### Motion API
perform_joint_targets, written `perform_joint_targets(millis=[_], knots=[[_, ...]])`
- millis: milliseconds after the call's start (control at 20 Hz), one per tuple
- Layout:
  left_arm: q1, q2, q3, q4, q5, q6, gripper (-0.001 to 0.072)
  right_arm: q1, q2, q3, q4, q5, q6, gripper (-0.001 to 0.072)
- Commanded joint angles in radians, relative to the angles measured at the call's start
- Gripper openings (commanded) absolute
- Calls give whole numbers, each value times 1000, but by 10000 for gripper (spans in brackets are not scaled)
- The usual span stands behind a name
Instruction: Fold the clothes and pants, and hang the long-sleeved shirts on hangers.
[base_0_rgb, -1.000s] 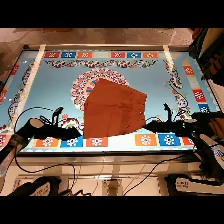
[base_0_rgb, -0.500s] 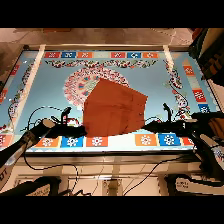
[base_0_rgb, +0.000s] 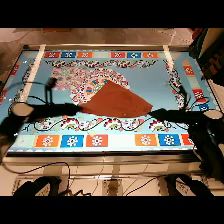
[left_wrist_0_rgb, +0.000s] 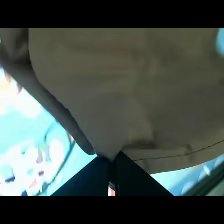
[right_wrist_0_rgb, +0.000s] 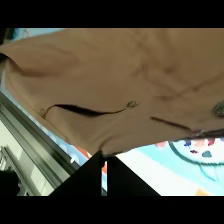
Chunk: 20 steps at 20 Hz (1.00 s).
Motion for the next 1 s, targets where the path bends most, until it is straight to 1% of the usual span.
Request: perform_joint_targets(millis=[0,150,250,350,400,450,500,600,700,800,900,950], knots=[[40,262,138,11,21,14,9,64,213,149,5,0,199,19],[40,512,157,13,158,14,9,228,335,290,24,-41,364,20],[40,651,157,47,262,13,8,329,400,353,26,-109,452,20],[40,750,157,61,337,13,7,398,454,370,25,-210,566,19],[40,777,157,61,349,8,6,424,470,370,18,-260,613,20],[40,786,157,62,346,-17,5,446,470,369,7,-299,653,20],[40,778,156,62,330,-49,5,465,459,369,-21,-328,682,20],[40,712,142,65,256,-118,5,498,403,369,-142,-367,727,20],[39,586,107,73,152,-187,6,518,308,369,-275,-380,760,20],[39,426,60,91,101,-198,6,520,188,369,-399,-380,760,20],[39,234,29,100,121,-191,7,520,52,369,-517,-394,772,20],[38,119,30,105,147,-168,6,519,-23,369,-550,-417,786,20]])
